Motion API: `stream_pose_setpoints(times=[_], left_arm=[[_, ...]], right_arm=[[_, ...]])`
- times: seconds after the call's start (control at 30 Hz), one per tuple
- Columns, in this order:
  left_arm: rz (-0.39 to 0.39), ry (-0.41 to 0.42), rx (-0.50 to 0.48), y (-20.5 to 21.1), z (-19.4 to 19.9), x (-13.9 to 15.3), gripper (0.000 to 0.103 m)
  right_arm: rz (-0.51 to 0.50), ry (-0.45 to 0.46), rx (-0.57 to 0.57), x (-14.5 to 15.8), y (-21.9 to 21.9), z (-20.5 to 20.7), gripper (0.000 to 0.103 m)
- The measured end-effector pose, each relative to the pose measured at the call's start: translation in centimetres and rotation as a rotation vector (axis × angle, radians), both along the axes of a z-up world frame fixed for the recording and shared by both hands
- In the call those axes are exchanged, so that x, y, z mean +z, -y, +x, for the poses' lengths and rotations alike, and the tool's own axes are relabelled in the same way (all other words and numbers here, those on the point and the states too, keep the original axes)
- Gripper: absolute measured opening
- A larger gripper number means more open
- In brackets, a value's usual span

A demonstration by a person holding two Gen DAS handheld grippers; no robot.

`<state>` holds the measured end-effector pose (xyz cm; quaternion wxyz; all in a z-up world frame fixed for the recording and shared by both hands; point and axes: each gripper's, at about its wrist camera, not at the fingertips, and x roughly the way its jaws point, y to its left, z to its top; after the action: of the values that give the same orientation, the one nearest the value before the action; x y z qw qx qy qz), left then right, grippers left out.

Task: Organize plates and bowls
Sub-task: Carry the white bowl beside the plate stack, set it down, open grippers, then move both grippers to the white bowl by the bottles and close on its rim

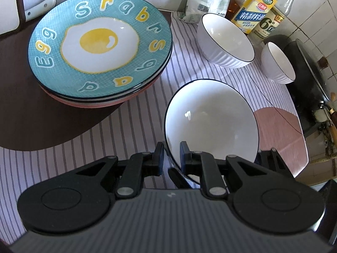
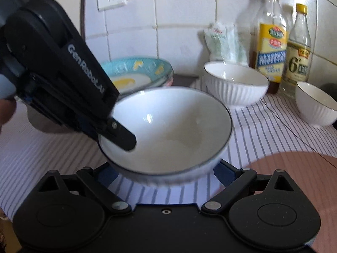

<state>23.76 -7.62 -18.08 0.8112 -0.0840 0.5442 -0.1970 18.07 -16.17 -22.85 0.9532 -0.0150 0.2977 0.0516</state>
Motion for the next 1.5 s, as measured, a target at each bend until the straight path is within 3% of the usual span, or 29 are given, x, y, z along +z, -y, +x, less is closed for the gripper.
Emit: stream_pose_setpoints(times=[0.1,0.17,0.4,0.6,0.7,0.77,1.0,1.17,1.33,1.5], left_arm=[[-0.008,0.001,-0.024,0.1,-0.3,0.4,0.018],[0.002,0.013,-0.04,-0.1,-0.6,0.9,0.019],[0.012,0.041,-0.092,-0.6,-1.2,4.0,0.04],[0.003,0.036,-0.106,-1.4,-1.2,6.3,0.048],[0.002,0.051,-0.108,-1.7,-1.1,7.4,0.05],[-0.001,0.061,-0.111,-1.9,-0.9,8.1,0.051],[-0.062,0.119,-0.11,-2.0,1.0,10.1,0.055],[-0.134,0.139,-0.136,-0.8,3.6,9.9,0.055],[-0.182,0.098,-0.116,0.7,7.4,7.2,0.053],[-0.122,0.131,-0.13,3.2,10.7,5.3,0.052]], right_arm=[[-0.07,-0.052,-0.046,0.8,-0.7,-0.7,0.098],[-0.058,-0.056,-0.05,2.0,-0.9,-1.7,0.098],[-0.017,-0.113,-0.071,5.4,-0.7,-4.3,0.098],[0.079,-0.122,-0.127,7.7,1.4,-4.8,0.096],[0.141,-0.132,-0.157,8.5,2.6,-4.8,0.088],[0.181,-0.127,-0.182,9.1,3.3,-4.9,0.076],[0.335,-0.054,-0.236,11.3,6.2,-3.7,0.075],[0.495,-0.047,-0.273,11.1,9.0,-1.1,0.074],[0.655,-0.1,-0.291,9.7,11.4,1.9,0.069],[0.682,-0.126,-0.338,8.7,12.7,5.2,0.063]])
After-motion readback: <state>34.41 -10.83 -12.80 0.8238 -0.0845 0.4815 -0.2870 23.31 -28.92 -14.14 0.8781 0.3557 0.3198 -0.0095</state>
